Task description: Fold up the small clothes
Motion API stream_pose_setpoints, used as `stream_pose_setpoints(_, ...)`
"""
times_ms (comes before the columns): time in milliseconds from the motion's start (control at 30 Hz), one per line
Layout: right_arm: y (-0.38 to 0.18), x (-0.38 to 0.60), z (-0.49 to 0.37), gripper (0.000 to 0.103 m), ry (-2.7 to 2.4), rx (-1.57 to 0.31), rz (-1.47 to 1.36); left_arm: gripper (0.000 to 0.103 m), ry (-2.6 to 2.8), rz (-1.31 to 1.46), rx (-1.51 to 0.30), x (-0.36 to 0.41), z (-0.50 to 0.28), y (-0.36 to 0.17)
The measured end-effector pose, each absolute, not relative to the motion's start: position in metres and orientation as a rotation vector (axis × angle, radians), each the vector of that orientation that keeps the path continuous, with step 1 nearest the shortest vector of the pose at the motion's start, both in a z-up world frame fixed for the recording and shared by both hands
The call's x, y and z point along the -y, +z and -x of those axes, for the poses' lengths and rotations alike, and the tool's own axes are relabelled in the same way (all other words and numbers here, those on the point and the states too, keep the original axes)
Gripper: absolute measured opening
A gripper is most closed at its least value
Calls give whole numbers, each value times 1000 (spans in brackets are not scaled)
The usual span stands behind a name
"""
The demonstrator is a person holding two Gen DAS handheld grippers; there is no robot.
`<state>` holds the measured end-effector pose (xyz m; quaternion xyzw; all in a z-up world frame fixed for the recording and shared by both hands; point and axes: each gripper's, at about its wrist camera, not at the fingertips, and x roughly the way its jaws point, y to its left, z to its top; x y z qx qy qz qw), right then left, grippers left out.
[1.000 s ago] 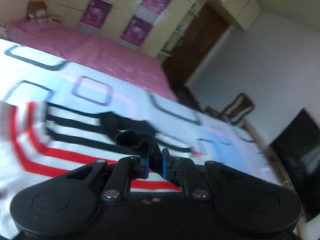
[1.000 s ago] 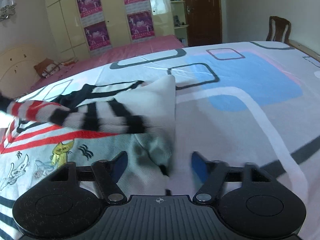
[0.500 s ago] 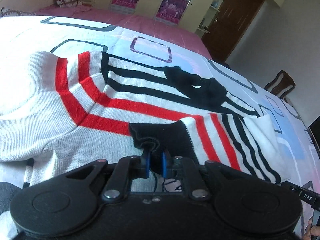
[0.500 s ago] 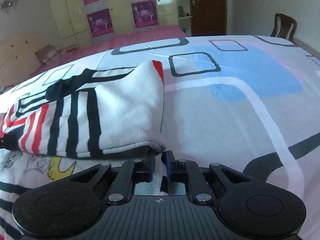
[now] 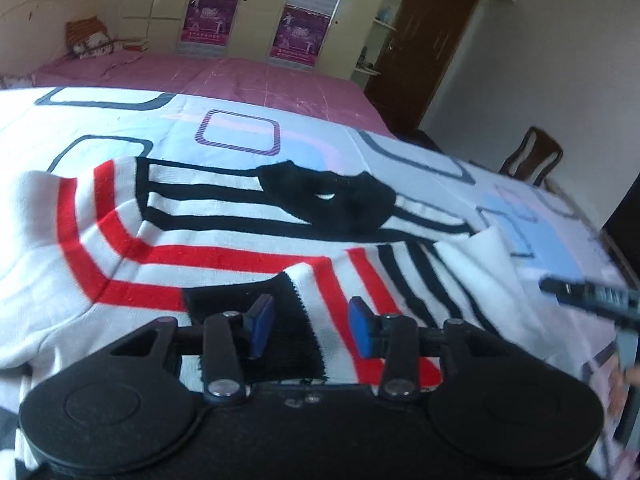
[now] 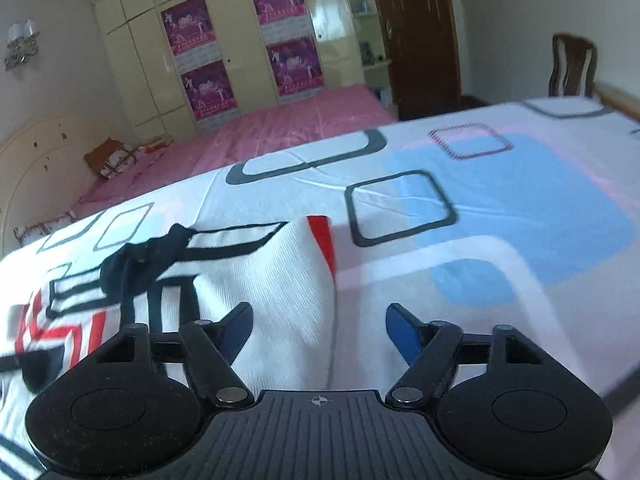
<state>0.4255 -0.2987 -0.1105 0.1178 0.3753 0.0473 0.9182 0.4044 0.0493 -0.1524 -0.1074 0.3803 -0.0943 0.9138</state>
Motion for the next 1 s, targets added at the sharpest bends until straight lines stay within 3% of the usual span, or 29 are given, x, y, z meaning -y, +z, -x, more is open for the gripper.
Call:
stream_pose_setpoints(333, -145, 302, -501, 50, 92, -832, -302, 40, -159, 178, -808, -51, -411, -175)
stream_pose_setpoints(400, -148, 302, -508, 29, 104, -835, -301, 40, -156, 159, -799, -48, -410, -176)
stream_pose_setpoints(433, -147, 300, -508, 29, 101, -834, -292, 40, -157, 148, -796, -47, -409, -177)
stream_pose_setpoints(500, -144, 296, -504, 19, 101, -808, -209, 40, -161, 138, -796, -47, -409, -177)
stream_pose_setpoints(1000, -114, 247, -467, 19, 220, -736, -70, 41, -161, 127, -802, -40, -408, -165)
